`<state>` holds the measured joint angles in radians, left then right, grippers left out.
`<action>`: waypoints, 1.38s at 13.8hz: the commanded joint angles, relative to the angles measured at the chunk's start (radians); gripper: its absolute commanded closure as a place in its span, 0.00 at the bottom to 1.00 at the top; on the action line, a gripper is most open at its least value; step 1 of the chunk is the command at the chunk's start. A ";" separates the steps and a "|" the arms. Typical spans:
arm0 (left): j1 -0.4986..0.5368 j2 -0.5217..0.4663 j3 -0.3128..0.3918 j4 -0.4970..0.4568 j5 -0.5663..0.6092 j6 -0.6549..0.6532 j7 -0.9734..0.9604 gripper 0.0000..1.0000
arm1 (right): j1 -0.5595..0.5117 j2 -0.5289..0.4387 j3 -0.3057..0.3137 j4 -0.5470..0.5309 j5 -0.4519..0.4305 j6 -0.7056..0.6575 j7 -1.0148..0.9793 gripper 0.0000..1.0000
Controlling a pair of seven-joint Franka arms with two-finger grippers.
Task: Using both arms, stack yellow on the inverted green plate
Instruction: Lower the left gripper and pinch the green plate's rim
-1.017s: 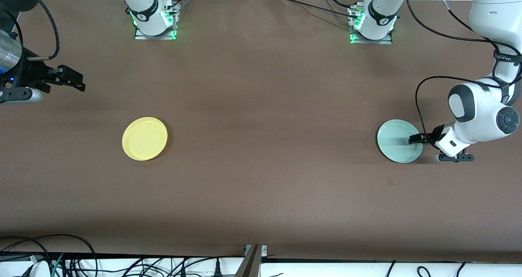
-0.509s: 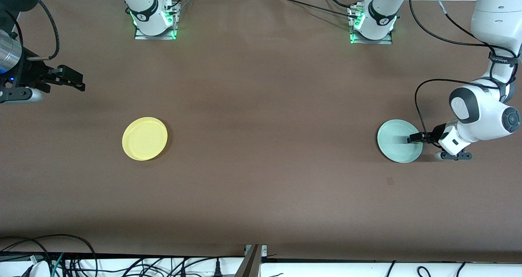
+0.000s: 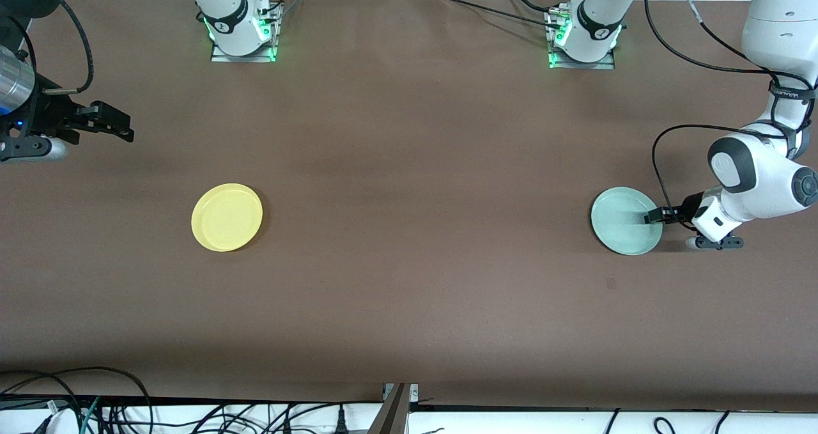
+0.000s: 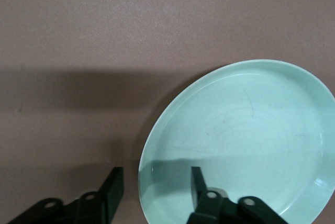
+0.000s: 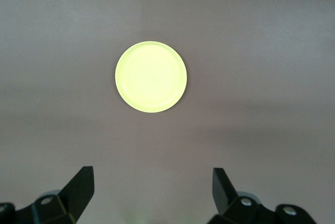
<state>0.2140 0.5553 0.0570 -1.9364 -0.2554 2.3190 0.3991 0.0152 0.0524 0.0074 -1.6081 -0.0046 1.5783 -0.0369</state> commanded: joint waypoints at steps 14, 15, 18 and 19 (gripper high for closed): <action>-0.063 -0.035 -0.011 0.051 -0.024 -0.009 0.021 1.00 | -0.001 -0.029 -0.012 -0.015 0.015 -0.029 0.009 0.00; -0.089 -0.055 -0.012 0.069 -0.019 -0.027 0.018 1.00 | -0.001 -0.029 -0.013 -0.015 0.015 -0.031 0.009 0.00; -0.166 -0.115 -0.020 0.112 0.046 -0.067 0.010 1.00 | -0.001 -0.029 -0.014 -0.015 0.015 -0.032 0.009 0.00; -0.180 -0.133 -0.043 0.125 0.109 -0.067 -0.011 1.00 | -0.001 -0.029 -0.014 -0.016 0.015 -0.032 0.009 0.00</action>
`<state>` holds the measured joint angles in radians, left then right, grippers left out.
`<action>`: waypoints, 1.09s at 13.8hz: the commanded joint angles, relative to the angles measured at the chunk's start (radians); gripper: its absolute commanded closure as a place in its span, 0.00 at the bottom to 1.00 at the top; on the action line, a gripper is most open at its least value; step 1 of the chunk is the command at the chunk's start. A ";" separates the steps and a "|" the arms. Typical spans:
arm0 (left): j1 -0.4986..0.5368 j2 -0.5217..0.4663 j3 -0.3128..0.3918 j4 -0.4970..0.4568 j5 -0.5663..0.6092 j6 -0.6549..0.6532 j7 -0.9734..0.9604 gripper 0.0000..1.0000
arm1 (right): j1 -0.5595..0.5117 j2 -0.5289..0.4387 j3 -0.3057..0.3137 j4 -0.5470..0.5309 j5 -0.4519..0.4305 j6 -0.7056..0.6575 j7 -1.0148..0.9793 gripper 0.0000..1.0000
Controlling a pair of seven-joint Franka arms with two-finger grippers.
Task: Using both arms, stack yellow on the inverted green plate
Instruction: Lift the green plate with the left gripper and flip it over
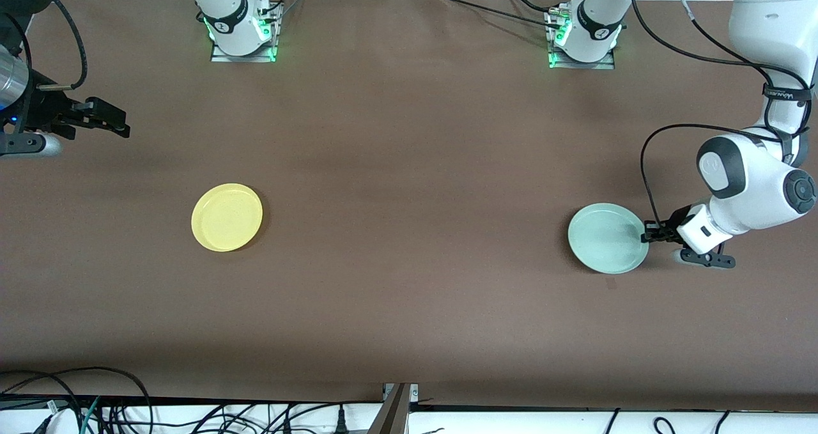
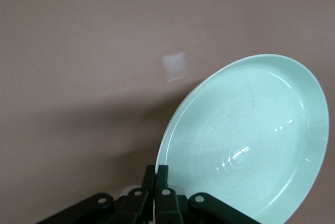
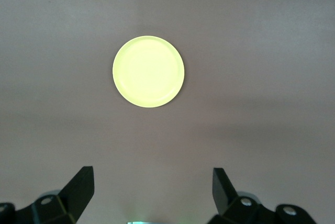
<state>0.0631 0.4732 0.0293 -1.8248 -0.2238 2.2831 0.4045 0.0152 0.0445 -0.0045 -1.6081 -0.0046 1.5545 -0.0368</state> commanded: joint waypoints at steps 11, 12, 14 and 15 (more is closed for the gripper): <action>-0.280 -0.062 -0.284 0.119 1.286 -0.149 -0.668 1.00 | 0.000 -0.021 0.000 -0.015 0.014 -0.014 0.009 0.00; -0.323 -0.041 -0.284 0.145 1.361 -0.195 -0.696 1.00 | 0.000 -0.021 0.001 -0.015 0.014 -0.014 0.009 0.00; -0.409 0.008 -0.282 0.198 1.451 -0.295 -0.713 1.00 | 0.000 -0.021 0.001 -0.015 0.015 -0.016 0.009 0.00; -0.445 0.036 -0.282 0.229 1.480 -0.341 -0.714 1.00 | 0.000 -0.021 0.003 -0.015 0.014 -0.016 0.009 0.00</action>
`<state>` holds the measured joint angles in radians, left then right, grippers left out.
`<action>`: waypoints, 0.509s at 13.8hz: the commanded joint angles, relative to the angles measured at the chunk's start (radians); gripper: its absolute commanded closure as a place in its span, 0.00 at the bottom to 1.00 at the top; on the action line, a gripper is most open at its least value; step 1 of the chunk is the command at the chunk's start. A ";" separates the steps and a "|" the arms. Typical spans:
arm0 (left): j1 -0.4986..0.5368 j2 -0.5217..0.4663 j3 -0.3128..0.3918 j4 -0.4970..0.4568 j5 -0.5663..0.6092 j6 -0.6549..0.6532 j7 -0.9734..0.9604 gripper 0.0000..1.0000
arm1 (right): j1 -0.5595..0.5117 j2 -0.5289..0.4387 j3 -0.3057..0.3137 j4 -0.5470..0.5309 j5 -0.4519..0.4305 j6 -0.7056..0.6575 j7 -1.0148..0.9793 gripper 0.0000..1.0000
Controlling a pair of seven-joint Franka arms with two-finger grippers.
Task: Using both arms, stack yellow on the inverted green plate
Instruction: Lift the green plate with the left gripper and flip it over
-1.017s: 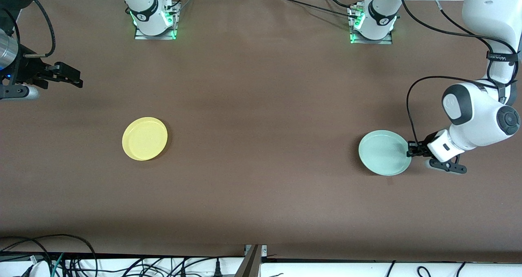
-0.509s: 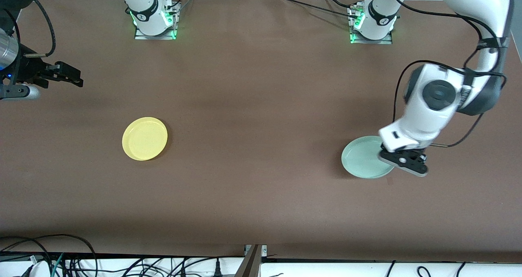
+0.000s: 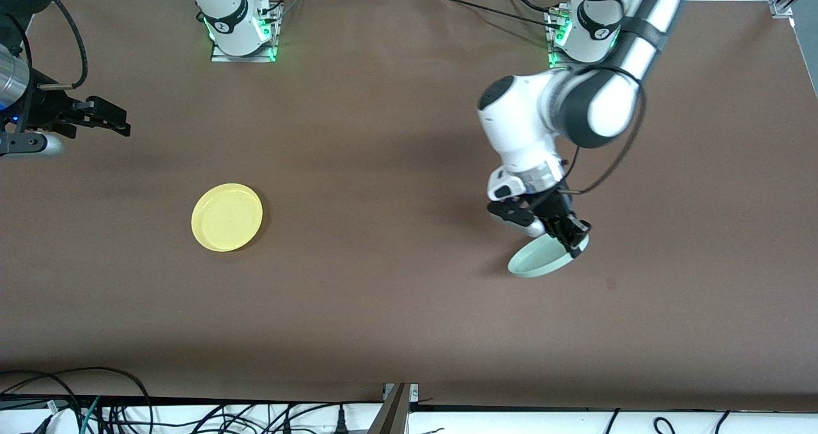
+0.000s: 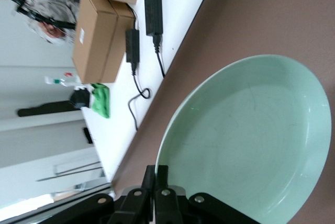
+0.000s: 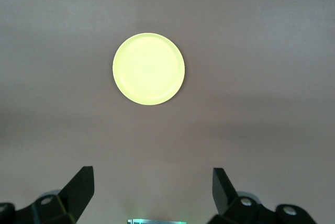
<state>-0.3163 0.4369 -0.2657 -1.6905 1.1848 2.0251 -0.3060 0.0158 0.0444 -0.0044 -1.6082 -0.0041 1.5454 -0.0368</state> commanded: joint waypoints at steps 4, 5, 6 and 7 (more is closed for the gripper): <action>-0.231 0.202 0.016 0.180 0.267 -0.322 -0.118 1.00 | 0.000 -0.023 0.003 -0.015 0.013 -0.007 0.009 0.00; -0.268 0.236 0.016 0.180 0.289 -0.379 -0.190 1.00 | 0.000 -0.023 0.003 -0.015 0.013 -0.007 0.009 0.00; -0.303 0.270 0.017 0.180 0.294 -0.434 -0.255 1.00 | 0.000 -0.023 0.003 -0.015 0.015 -0.007 0.009 0.00; -0.335 0.299 0.020 0.181 0.295 -0.483 -0.307 1.00 | 0.000 -0.023 0.003 -0.015 0.013 -0.007 0.009 0.00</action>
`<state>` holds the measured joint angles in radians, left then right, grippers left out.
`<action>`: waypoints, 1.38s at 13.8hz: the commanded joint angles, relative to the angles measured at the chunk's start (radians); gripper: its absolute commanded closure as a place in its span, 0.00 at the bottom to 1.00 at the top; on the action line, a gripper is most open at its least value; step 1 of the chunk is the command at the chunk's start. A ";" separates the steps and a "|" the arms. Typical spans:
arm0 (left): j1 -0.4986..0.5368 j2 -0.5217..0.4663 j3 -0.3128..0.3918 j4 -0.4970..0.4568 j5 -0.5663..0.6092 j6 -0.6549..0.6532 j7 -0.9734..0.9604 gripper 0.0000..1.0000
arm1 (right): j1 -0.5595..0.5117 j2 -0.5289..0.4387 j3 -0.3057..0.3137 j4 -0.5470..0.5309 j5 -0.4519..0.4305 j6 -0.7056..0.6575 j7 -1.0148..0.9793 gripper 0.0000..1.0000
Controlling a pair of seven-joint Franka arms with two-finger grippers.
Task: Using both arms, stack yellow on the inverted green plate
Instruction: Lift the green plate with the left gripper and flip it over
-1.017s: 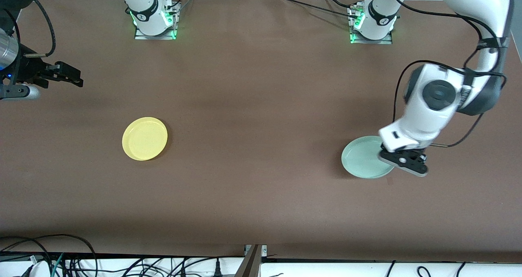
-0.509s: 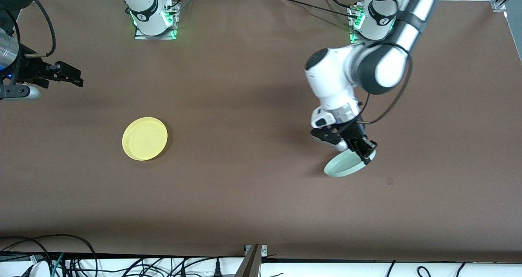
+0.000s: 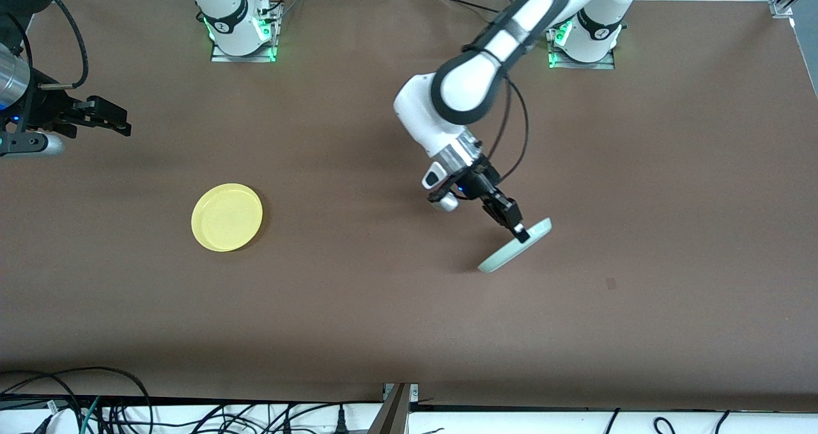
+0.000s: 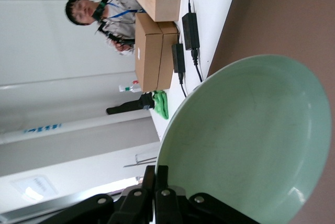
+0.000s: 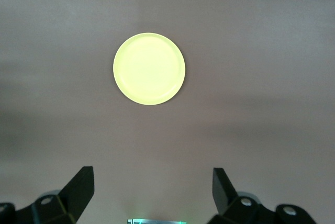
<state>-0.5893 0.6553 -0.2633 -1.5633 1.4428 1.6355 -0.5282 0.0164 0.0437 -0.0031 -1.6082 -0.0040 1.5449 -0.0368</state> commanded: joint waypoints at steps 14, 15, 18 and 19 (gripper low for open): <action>-0.230 0.325 0.013 0.138 0.085 -0.375 -0.395 1.00 | -0.001 -0.022 0.002 -0.015 0.015 -0.017 0.009 0.00; -0.231 0.326 0.012 0.140 0.073 -0.375 -0.407 1.00 | -0.001 -0.022 0.002 -0.015 0.013 -0.017 0.009 0.00; -0.247 0.340 0.010 0.140 0.038 -0.373 -0.450 1.00 | -0.001 -0.022 0.002 -0.015 0.015 -0.025 0.009 0.00; -0.247 0.340 0.009 0.140 0.033 -0.370 -0.450 1.00 | -0.001 -0.022 0.002 -0.015 0.015 -0.026 0.009 0.00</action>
<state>-0.8271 0.9613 -0.2562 -1.4655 1.5108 1.2538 -0.9569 0.0164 0.0436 -0.0029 -1.6083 -0.0039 1.5313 -0.0368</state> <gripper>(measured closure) 0.978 0.000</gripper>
